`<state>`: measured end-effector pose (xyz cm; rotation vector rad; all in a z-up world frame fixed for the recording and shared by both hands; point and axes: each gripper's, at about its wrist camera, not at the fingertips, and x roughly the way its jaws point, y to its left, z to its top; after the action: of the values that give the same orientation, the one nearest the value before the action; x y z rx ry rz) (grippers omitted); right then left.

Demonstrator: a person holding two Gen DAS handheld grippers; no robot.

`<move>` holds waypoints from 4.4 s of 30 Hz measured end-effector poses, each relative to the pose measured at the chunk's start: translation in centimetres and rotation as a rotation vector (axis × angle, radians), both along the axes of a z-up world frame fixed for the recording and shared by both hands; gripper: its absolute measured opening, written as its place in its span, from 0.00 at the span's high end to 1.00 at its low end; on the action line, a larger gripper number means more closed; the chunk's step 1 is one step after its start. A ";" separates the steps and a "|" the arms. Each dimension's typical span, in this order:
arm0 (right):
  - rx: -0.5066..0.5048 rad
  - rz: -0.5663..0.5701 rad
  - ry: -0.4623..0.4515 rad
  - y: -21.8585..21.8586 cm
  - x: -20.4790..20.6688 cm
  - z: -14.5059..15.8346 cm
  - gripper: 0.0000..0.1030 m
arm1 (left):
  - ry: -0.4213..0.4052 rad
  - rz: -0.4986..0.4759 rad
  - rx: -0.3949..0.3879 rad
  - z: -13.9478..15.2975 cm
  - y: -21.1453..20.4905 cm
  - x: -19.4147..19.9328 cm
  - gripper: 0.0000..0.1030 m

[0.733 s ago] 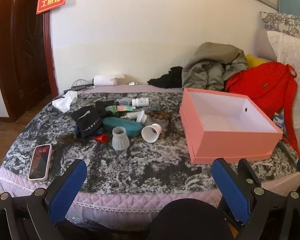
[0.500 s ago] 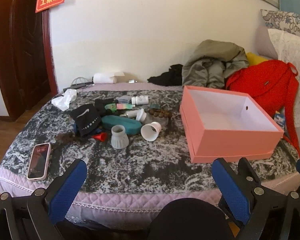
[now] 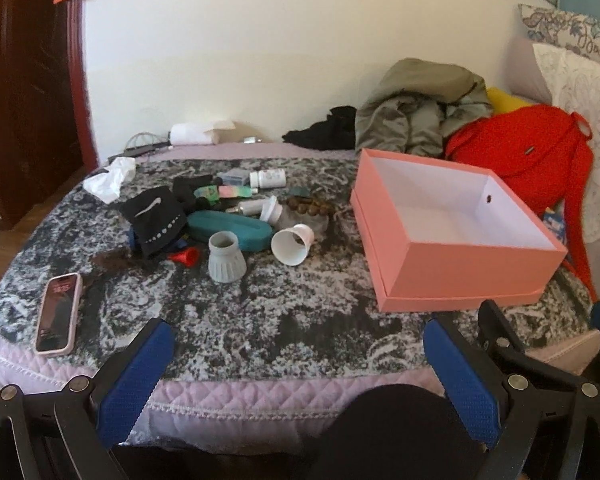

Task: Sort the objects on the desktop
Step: 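Move both grippers toward the cups beside the teal glasses case, then grasp the grey ceramic cup with the left gripper while the right grasps the white cup, then carry both cups over the pink box and open both grippers to drop them, then grasp the black sock with the left gripper while the right grasps the teal case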

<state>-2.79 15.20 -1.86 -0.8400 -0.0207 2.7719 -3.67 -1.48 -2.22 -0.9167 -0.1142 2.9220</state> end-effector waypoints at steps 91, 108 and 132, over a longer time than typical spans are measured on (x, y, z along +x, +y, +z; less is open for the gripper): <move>-0.265 -0.104 -0.044 17.5 -24.5 -2.8 0.42 | -0.239 -0.344 -0.095 -6.7 19.2 -31.4 0.42; -0.205 -0.150 -0.326 19.7 -27.6 -9.2 0.08 | -0.350 -0.319 -0.171 -9.4 21.7 -29.9 0.26; -0.175 -0.232 -0.165 19.5 -24.7 -5.4 0.08 | -0.242 -0.266 -0.041 -4.6 17.8 -26.1 0.19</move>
<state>-27.47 34.66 -7.22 -1.0411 0.2760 2.5086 -29.74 16.30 -6.82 -1.1878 0.0511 2.5725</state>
